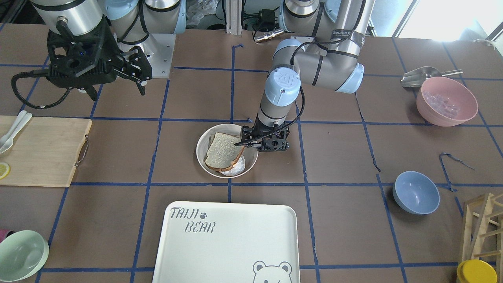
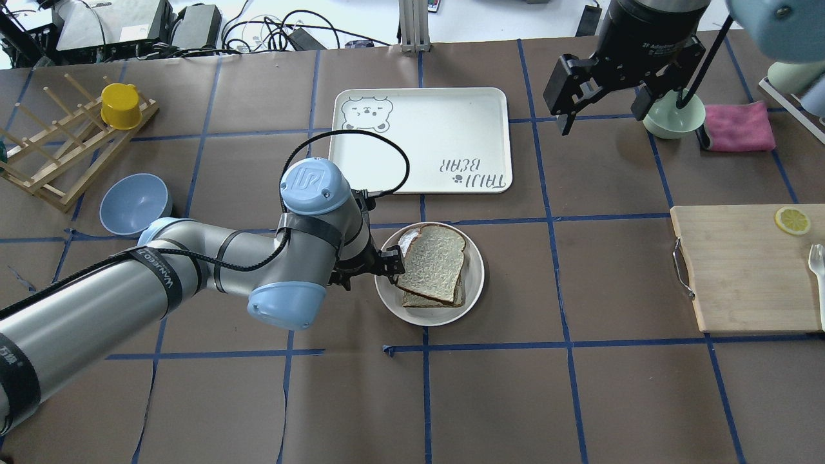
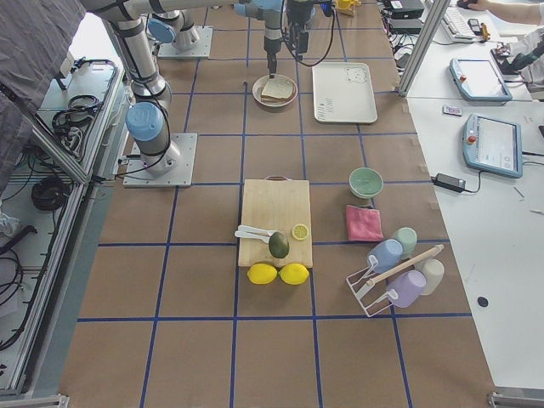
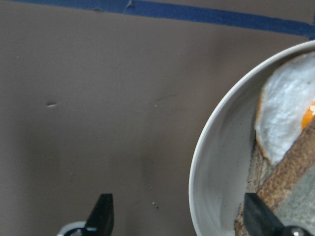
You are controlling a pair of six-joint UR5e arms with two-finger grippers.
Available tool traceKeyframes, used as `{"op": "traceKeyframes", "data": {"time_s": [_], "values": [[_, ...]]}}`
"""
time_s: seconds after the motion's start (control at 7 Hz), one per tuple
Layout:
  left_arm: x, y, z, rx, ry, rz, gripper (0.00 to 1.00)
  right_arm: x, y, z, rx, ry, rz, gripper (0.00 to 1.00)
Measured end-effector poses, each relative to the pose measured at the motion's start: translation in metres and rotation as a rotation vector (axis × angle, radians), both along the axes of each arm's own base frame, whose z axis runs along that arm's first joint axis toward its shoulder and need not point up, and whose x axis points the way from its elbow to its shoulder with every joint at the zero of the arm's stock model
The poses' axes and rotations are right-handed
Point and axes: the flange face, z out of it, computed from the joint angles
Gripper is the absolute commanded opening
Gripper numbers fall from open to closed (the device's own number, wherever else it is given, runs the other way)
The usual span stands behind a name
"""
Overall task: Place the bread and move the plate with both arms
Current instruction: 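Lower the left gripper and grip the rim of the white plate, then slide the plate with the left gripper onto the bear tray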
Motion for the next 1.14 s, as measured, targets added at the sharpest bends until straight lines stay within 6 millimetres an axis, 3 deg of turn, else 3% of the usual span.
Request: {"op": "traceKeyframes", "data": {"time_s": [0.29,0.71,1.14], "values": [[0.0,0.0,-0.004,0.006,-0.003,-0.003,0.0,0.0,0.0,0.0,0.0,0.0,-0.001,1.0],[0.0,-0.002,-0.001,-0.005,-0.003,-0.025,0.0,0.0,0.0,0.0,-0.003,-0.001,0.0,1.0],[0.003,-0.007,0.033,-0.097,0.028,0.01,0.0,0.0,0.0,0.0,-0.005,-0.002,0.001,1.0]]}}
